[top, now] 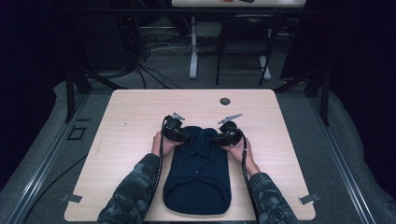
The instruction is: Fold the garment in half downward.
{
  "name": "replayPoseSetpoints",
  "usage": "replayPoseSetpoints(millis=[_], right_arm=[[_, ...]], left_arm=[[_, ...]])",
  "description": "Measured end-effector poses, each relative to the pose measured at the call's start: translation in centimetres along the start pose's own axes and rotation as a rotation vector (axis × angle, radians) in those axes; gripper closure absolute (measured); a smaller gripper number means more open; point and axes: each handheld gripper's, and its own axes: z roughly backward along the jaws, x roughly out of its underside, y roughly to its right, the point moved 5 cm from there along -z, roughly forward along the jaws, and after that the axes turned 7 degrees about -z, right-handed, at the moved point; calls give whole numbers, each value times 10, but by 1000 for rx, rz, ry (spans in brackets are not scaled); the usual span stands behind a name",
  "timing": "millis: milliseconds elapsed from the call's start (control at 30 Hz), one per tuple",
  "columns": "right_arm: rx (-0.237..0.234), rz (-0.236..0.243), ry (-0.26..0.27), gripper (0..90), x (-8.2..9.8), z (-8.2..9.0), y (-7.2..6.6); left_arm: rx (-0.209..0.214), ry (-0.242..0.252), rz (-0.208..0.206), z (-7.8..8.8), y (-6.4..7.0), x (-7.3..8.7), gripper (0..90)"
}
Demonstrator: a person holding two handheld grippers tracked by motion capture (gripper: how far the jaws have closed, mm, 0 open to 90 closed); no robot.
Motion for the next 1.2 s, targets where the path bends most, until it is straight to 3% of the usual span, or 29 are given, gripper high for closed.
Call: replayPoseSetpoints(millis=[300,500,667,800,1033,1200], right_arm=[[-16,-15,-21,647,-1,1,1],[-20,-14,-13,650,-3,3,1],[-4,31,17,640,-8,14,-4],[-72,22,52,632,-12,30,-7],[-97,54,74,618,-15,53,-12],[-159,20,79,606,-16,61,-10]], left_arm=[[42,2,12,2,1,0,631],[30,-6,-50,8,3,-5,679],[28,41,-69,22,4,-12,689],[47,87,-82,38,6,-20,688],[52,140,-143,60,14,-32,697],[58,174,-172,71,20,-37,704]])
